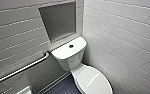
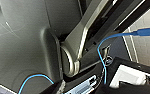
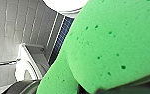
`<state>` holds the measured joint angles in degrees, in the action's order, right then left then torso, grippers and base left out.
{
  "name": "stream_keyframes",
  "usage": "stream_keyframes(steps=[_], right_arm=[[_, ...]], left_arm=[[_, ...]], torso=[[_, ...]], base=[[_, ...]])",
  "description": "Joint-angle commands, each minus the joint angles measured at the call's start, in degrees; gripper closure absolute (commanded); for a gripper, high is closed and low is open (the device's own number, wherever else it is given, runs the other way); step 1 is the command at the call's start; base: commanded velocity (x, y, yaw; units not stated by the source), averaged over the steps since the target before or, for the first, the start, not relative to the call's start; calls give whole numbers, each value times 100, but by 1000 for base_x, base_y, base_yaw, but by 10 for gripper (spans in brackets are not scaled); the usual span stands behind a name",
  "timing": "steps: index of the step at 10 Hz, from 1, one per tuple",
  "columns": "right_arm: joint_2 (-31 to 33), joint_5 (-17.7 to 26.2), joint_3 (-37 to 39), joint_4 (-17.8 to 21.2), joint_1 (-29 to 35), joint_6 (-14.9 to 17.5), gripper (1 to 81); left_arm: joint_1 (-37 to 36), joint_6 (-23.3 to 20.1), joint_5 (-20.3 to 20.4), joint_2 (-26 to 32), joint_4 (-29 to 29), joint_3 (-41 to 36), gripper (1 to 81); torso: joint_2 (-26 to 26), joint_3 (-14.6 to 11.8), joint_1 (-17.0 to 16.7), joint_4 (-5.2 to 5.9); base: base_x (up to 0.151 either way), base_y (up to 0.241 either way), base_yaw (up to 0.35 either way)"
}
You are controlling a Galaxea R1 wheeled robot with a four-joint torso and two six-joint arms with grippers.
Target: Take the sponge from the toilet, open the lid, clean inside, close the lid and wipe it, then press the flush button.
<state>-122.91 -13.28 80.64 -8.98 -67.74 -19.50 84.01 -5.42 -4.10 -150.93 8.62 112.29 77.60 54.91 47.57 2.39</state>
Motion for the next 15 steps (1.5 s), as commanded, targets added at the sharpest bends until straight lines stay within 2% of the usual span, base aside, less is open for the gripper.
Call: stream_keyframes(steps=[1, 4, 7, 9, 10, 12, 15], right_arm=[[440, 1239, -489, 327, 1205, -27, 811], [387, 1862, -577, 643, 2310, -44, 811], [-9, 2435, -313, 907, 3173, -115, 811], [-236, 2505, -34, 907, 3445, -168, 811], [-307, 2540, 124, 916, 3613, -202, 811], [-597, 2839, 503, 907, 4051, -370, 811], [-1613, 3226, 1730, 899, 4624, -475, 811]], left_arm=[[68, -29, -461, 98, 26, -128, 10], [77, -29, -461, 28, -18, 3, 10], [94, -29, -461, -122, -36, 259, 10], [112, -20, -461, -175, -36, 320, 10], [111, -20, -461, -192, -44, 329, 10], [111, -20, -452, -271, -44, 434, 10], [112, 6, -452, -394, -53, 681, 10]], torso=[[-35, 0, -22, 0], [216, 2, 142, 0], [207, 2, 138, 0], [207, 553, 138, 0], [207, 99, 138, 0], [205, 286, 140, 0], [203, 332, 142, 0]], base=[[0, 0, 0], [0, 0, 0], [0, 0, 0], [0, 0, 0], [0, 0, 0], [0, 0, 0], [0, 0, 0]])
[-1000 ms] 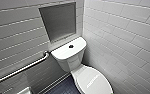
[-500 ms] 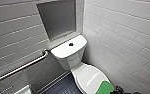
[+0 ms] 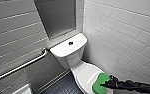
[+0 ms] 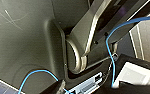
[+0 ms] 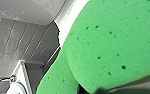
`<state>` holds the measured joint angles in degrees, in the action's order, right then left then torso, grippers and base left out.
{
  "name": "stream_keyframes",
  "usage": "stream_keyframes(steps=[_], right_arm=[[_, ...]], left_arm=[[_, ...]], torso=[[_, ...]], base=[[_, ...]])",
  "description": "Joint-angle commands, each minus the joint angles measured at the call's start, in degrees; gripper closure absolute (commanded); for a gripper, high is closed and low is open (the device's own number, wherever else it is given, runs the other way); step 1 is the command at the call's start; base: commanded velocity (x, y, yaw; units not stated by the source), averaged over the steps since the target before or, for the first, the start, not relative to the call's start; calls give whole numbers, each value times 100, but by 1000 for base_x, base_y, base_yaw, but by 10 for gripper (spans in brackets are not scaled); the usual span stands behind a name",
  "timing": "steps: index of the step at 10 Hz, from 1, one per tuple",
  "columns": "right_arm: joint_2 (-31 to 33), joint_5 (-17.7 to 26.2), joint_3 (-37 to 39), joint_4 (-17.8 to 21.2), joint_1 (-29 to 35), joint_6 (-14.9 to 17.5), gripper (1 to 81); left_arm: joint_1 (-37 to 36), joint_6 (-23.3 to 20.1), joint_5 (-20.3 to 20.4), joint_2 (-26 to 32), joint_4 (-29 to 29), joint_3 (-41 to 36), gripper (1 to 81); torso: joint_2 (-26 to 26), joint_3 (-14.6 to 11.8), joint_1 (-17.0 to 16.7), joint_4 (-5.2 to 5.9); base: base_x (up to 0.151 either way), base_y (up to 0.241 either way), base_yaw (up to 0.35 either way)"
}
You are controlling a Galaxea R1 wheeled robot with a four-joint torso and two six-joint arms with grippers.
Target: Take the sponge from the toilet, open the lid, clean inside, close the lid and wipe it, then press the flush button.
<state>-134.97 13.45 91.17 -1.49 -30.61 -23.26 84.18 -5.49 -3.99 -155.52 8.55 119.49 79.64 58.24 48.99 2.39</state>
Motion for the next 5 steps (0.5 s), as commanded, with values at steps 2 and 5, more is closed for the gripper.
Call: stream_keyframes(steps=[2, 5], right_arm=[[-1076, 545, 1671, 166, 1069, -108, 811], [-1333, 563, 2299, 201, 1403, -337, 811]], left_arm=[[95, 12, -463, 73, -46, -40, 10], [95, 30, -471, 99, -46, -31, 10]], torso=[[0, 0, 0, 0], [-2, 2, -2, 0]], base=[[0, 0, 0], [0, 0, 0]])
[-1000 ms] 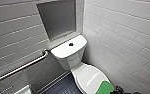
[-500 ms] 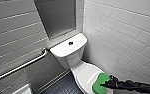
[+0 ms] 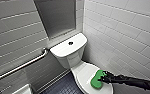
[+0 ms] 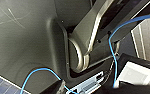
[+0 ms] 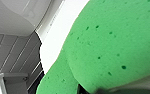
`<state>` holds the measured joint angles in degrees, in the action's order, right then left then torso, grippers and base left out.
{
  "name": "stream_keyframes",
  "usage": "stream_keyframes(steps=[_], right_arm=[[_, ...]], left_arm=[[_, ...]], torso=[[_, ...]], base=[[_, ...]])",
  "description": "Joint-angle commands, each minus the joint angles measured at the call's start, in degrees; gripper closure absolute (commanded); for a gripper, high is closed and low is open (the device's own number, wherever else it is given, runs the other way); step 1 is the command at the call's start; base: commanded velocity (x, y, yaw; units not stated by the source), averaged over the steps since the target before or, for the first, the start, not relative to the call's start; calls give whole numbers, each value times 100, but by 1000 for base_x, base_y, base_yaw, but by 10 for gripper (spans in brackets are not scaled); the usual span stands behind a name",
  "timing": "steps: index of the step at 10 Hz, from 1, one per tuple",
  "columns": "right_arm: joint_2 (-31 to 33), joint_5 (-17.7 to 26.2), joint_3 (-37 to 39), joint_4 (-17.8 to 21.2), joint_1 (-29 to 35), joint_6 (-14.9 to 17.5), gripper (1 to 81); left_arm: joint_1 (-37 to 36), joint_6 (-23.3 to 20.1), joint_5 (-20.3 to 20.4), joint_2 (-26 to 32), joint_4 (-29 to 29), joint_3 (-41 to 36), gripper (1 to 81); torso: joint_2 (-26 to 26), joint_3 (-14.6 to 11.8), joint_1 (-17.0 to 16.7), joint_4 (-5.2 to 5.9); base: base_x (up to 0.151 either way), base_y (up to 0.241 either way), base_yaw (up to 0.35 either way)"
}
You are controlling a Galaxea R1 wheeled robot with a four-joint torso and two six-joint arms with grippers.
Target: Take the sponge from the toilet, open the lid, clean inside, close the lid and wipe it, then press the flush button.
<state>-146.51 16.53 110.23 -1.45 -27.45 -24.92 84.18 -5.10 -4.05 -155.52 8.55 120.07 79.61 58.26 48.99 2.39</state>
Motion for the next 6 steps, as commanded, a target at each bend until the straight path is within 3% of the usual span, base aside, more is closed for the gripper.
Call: stream_keyframes(steps=[1, 2, 3, 4, 6], right_arm=[[-171, 254, 350, 180, 1184, -171, 811], [-163, 254, 323, 180, 1280, -171, 811], [-153, 245, 279, 171, 1377, -171, 811], [-153, 245, 270, 180, 1465, -171, 811], [-197, 237, 278, 197, 1623, -180, 811]], left_arm=[[95, -9, -465, 82, -46, -88, 10], [95, -9, -465, 64, -46, -88, 10], [95, -9, -465, 64, -46, -88, 10], [95, -9, -465, 64, -46, -88, 10], [95, -9, -465, 64, -46, -88, 10]], torso=[[0, 234, 0, 0], [0, 434, -2, 0], [0, 72, -2, 0], [573, 170, 367, 0], [665, 284, 431, 0]], base=[[0, 0, 0], [0, 0, 0], [0, 0, 0], [0, 0, 0], [0, 0, 0]])
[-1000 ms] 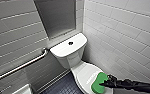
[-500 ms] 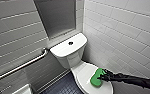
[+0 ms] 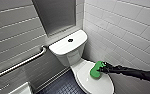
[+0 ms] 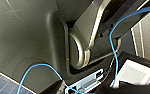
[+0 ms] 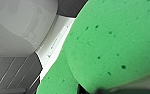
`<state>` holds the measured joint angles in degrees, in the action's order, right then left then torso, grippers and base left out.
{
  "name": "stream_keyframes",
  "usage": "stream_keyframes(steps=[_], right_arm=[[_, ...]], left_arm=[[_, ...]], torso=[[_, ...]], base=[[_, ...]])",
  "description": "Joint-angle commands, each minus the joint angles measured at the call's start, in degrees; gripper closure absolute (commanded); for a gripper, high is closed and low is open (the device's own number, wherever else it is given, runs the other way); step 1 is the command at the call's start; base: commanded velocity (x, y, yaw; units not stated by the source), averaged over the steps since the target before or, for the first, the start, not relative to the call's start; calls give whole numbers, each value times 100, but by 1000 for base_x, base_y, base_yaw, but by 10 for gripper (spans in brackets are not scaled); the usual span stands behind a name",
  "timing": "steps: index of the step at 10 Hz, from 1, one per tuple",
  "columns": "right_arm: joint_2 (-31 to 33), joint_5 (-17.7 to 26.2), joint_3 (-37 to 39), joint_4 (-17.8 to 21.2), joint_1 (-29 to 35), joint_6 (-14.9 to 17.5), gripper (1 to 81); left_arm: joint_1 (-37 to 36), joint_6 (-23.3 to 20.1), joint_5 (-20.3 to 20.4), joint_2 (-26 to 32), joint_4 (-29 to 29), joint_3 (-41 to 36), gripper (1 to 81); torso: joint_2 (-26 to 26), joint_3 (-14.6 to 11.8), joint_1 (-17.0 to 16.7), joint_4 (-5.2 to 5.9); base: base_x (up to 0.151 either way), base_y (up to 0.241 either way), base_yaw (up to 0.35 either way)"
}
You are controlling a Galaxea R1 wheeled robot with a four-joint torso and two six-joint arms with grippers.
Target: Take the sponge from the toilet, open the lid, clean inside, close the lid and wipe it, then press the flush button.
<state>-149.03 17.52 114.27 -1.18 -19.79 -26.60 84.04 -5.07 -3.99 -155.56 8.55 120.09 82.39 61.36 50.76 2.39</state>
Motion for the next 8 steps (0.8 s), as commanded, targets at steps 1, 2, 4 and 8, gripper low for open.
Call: stream_keyframes(steps=[1, 2, 4, 8], right_arm=[[11, 103, -99, 171, 866, -21, 811], [-59, 68, -56, 171, 865, -29, 811], [-103, 15, -47, 171, 866, -29, 811], [-411, -407, 708, 180, 558, -433, 811]], left_arm=[[117, -11, -471, 60, -46, -91, 10], [126, -11, -471, 60, -46, -91, 10], [135, -11, -471, 69, -46, -91, 10], [196, -20, -471, 60, -37, -91, 10]], torso=[[553, -4, 354, 0], [783, 13, 498, 0], [529, 584, 324, 0], [636, 439, 407, 0]], base=[[0, 0, 0], [0, 0, 0], [0, 0, 0], [0, 0, 0]])
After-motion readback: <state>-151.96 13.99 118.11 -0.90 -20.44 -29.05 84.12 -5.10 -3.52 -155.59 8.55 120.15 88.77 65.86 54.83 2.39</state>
